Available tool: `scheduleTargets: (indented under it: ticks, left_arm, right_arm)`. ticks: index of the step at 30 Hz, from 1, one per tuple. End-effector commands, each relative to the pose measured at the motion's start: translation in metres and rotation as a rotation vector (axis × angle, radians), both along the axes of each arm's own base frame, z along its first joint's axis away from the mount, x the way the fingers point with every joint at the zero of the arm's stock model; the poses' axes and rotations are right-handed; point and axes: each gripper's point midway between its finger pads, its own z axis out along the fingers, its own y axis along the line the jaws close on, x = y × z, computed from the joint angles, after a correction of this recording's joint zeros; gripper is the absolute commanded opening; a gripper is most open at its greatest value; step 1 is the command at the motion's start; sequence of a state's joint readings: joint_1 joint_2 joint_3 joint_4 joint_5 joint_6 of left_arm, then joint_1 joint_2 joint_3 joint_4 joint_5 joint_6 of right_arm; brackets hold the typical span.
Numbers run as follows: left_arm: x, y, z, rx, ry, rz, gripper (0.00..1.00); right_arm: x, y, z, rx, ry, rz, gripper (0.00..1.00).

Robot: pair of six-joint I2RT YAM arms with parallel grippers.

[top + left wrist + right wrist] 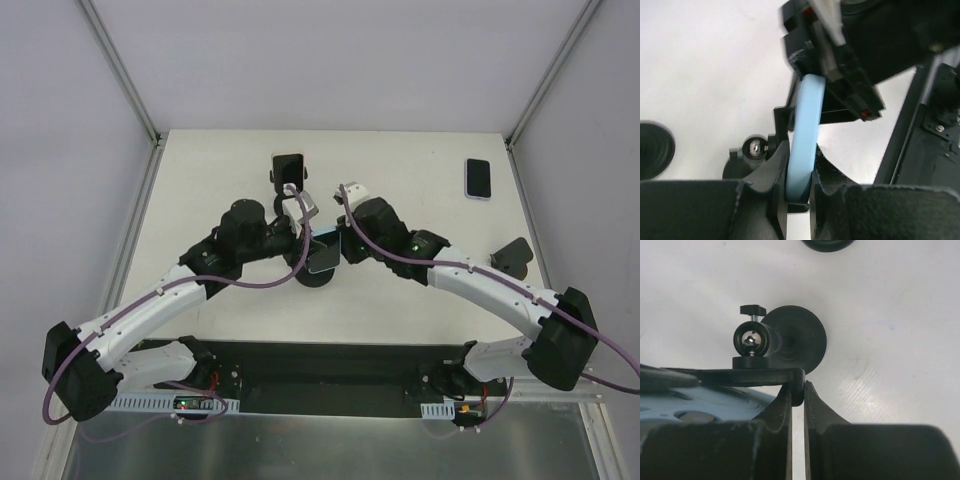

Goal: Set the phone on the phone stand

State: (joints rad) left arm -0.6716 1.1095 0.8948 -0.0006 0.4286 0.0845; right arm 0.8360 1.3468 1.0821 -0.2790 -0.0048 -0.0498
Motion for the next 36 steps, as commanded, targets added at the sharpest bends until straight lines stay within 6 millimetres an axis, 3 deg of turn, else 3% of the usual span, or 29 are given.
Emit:
scheduleTargets:
  ticks: [1, 3, 8, 13, 14, 15, 20, 24, 28, 33, 36]
  left_arm:
    - [0.076, 0.132, -0.048, 0.281, -0.063, 0.887, 0.0]
    - [0.073, 0.129, -0.057, 0.272, -0.067, 0.865, 0.0]
    - [0.079, 0.121, -0.051, 0.176, -0.096, 0.898, 0.0]
    - [0.081, 0.116, -0.055, 0.163, -0.066, 0.955, 0.0]
    - [0.085, 0.123, -0.048, 0.172, -0.078, 1.021, 0.0]
    - [0.085, 0.123, -0.057, 0.219, -0.068, 1.025, 0.0]
    - [0.083, 0.103, -0.072, 0.268, -0.067, 0.941, 0.0]
    - [0.079, 0.087, -0.086, 0.258, -0.021, 0.853, 0.0]
    - [0.075, 0.076, -0.087, 0.234, 0.007, 0.801, 0.0]
    - [0.062, 0.055, -0.081, 0.181, 0.042, 0.675, 0.0]
    - [0.041, 0.038, -0.071, 0.111, 0.078, 0.536, 0.0]
  right_arm:
    - [0.013, -0.027, 0.06, 0.089, -0.254, -0.363, 0.0]
    - [0.003, -0.021, 0.072, 0.09, -0.313, -0.381, 0.0]
    - [-0.018, -0.002, 0.074, 0.069, -0.343, -0.373, 0.0]
    - [-0.027, -0.003, 0.09, 0.106, -0.369, -0.447, 0.0]
    - [-0.03, -0.003, 0.09, 0.112, -0.347, -0.468, 0.0]
    - [-0.03, -0.005, 0.09, 0.106, -0.346, -0.48, 0.0]
    - [-0.042, 0.008, 0.085, 0.081, -0.358, -0.433, 0.0]
    - [-0.053, 0.006, 0.084, 0.048, -0.379, -0.414, 0.0]
    - [-0.06, 0.008, 0.071, 0.025, -0.356, -0.358, 0.0]
    - [-0.056, -0.019, 0.076, -0.003, -0.395, -0.401, 0.0]
    - [-0.051, -0.031, 0.075, -0.009, -0.398, -0.345, 0.03]
